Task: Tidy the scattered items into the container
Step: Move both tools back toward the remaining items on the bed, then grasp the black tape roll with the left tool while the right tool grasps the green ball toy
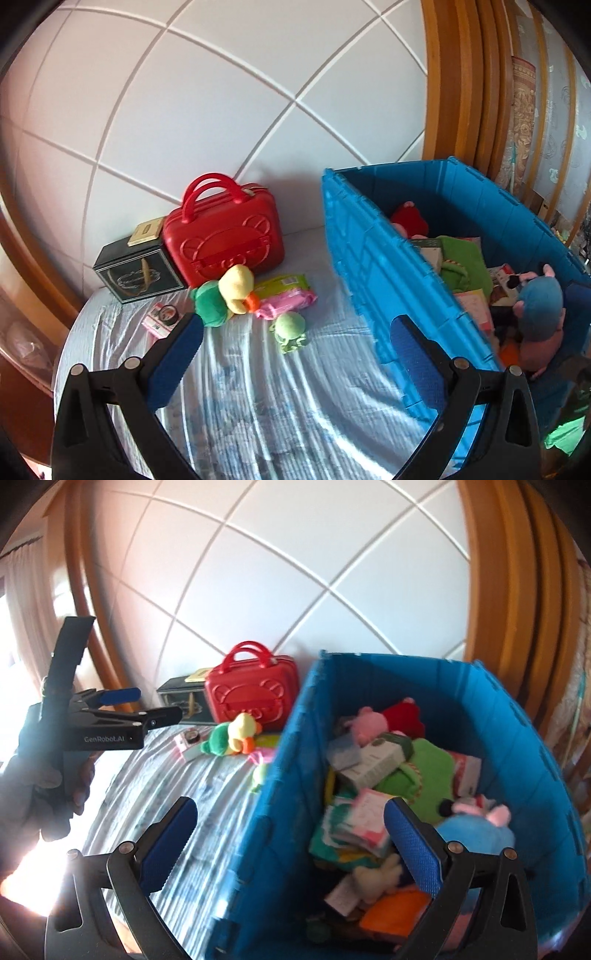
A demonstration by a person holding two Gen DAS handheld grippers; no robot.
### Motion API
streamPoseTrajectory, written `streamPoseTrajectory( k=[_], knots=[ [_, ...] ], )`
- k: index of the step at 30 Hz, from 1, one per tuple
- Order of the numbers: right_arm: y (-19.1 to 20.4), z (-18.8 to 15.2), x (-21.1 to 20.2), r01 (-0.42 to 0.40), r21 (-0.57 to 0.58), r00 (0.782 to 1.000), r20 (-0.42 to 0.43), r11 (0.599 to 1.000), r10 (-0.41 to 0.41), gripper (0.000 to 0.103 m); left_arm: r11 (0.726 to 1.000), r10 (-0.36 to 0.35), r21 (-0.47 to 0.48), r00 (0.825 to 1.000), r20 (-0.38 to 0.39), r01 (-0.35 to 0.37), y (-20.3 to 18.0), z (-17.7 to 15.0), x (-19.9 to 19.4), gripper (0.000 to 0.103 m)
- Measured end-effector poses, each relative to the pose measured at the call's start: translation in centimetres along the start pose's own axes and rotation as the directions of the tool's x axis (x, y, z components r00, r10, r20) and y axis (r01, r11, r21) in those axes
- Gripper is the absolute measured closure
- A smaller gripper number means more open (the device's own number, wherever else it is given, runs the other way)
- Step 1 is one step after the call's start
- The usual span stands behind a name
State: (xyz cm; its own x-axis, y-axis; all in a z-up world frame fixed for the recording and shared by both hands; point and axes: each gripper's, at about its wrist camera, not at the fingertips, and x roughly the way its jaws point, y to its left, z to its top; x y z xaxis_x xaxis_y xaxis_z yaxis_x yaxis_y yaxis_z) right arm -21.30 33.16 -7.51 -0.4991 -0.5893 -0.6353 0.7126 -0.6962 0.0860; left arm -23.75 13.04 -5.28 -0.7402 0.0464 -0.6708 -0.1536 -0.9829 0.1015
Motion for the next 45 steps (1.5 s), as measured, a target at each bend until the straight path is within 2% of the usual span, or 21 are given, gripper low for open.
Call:
streamPoseTrajectory(
  k=[4, 9, 16, 20, 25, 29, 35, 37, 40, 41, 42, 43, 45],
  knots=[
    [3.9, 1.2, 2.9, -0.009, -0.014, 1.0, -0.009, 1.0, 0.009, 0.0, 0.998, 0.035, -0.058, 0.999, -0.019, -0.037, 6.4, -2.1, 1.2, 0.0],
    [8.8, 2.5, 7.5, 0.0, -0.017, 1.0, -0.031, 1.0, 0.0, 0.0, 0.995, 0.074, -0.069, 0.997, -0.031, -0.076, 13.5, -4.7, 3.7, 0.0],
    [13.4, 1.6, 17.7, 0.034, -0.027, 0.994, -0.099, 0.999, -0.037, 0.0, 0.994, 0.101, -0.031, 0.995, -0.019, -0.101, 20.3, -7.6, 11.0, 0.0],
    [13.1, -0.4, 25.4, 0.07, 0.036, 0.988, -0.144, 0.997, -0.064, 0.0, 0.995, 0.088, -0.036, 0.995, -0.043, -0.09, 23.1, -8.8, 17.0, 0.0],
    [11.8, -3.3, 34.8, 0.13, 0.083, 0.972, -0.209, 0.988, -0.11, 0.001, 0.996, 0.094, 0.0, 0.994, -0.051, -0.094, 23.9, -9.6, 25.3, 0.0],
    [10.6, -4.1, 39.8, 0.166, 0.09, 0.964, -0.223, 0.982, -0.142, 0.001, 0.994, 0.111, 0.0, 0.991, -0.074, -0.111, 25.0, -9.5, 31.1, 0.0],
    [8.9, -4.2, 44.6, 0.203, 0.082, 0.954, -0.24, 0.976, -0.178, 0.001, 0.993, 0.114, 0.004, 0.984, -0.139, -0.114, 26.4, -8.7, 37.6, 0.0],
    [8.6, -4.3, 45.8, 0.204, 0.084, 0.951, -0.253, 0.975, -0.177, 0.001, 0.99, 0.139, 0.035, 0.974, -0.178, -0.135, 26.4, -8.7, 39.4, 0.006],
    [8.3, -4.3, 46.7, 0.207, 0.083, 0.949, -0.258, 0.975, -0.18, 0.001, 0.994, 0.109, 0.007, 0.975, -0.191, -0.11, 27.0, -8.7, 40.6, 0.024],
    [8.1, -4.2, 46.9, 0.207, 0.087, 0.95, -0.256, 0.975, -0.179, 0.001, 0.995, 0.098, -0.007, 0.977, -0.191, -0.101, 27.1, -8.7, 40.6, 0.031],
    [8.0, -4.2, 47.0, 0.206, 0.09, 0.951, -0.255, 0.974, -0.177, 0.001, 0.996, 0.082, -0.019, 0.978, -0.194, -0.087, 27.1, -8.7, 40.7, 0.044],
    [7.7, -4.2, 47.2, 0.205, 0.095, 0.95, -0.258, 0.974, -0.175, 0.001, 0.997, 0.067, -0.028, 0.979, -0.195, -0.074, 27.1, -8.6, 40.6, 0.048],
    [7.2, -4.3, 47.9, 0.204, 0.104, 0.948, -0.269, 0.974, -0.17, 0.001, 0.997, 0.056, -0.041, 0.982, -0.182, -0.064, 26.8, -8.7, 40.1, 0.048]
  ],
)
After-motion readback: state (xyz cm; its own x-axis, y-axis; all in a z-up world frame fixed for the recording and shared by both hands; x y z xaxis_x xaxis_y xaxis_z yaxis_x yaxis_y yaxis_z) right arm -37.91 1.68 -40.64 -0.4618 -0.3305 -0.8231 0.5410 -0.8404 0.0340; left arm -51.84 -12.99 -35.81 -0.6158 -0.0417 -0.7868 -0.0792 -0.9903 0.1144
